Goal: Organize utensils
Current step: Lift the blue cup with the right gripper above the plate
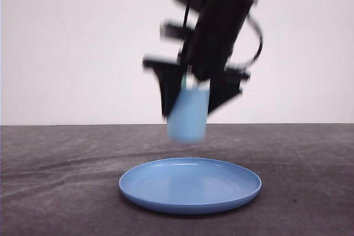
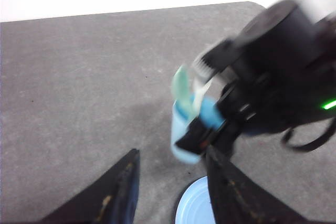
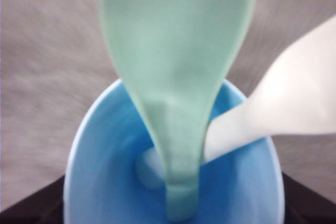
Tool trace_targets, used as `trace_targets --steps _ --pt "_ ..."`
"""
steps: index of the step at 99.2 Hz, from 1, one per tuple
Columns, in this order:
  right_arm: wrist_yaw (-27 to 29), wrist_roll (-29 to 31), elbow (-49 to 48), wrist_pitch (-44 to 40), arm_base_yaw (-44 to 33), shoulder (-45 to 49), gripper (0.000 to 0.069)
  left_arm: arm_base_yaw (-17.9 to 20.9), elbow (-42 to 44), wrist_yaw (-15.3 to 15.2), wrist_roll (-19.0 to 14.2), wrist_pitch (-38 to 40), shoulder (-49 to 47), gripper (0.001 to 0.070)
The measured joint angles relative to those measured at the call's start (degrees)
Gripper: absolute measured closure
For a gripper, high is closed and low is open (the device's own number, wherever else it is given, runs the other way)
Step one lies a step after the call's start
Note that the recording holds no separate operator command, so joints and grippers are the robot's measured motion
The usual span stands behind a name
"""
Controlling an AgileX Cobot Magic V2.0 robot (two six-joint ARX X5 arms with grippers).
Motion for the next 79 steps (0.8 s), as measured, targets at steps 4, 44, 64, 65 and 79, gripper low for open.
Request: trace_targets --steps 4,44,64,65,79 --pt "0.02 -0.59 0.02 -1.07 0.42 -2.99 0.0267 0.0 -0.02 0.0 0.0 0.0 0.0 0.048" --pt "3.15 -2.6 0.22 -13.75 8.48 -16.37 0.0267 0.0 0.0 0.0 0.0 0.0 0.0 0.048" --pt "6.38 -2.75 -3.37 -11.39 12.9 -16.31 0.0267 0.0 0.0 0.0 0.0 -0.02 0.0 0.048" --pt "6.56 -2.71 -3.72 -11.15 13.11 -16.31 0.0267 0.0 0.0 0.0 0.0 -0.02 0.0 0.048" --pt "7.8 -1.55 -9.4 -7.54 15.43 -16.26 0.0267 0.0 0.0 0.0 0.0 -0.04 0.0 0.048"
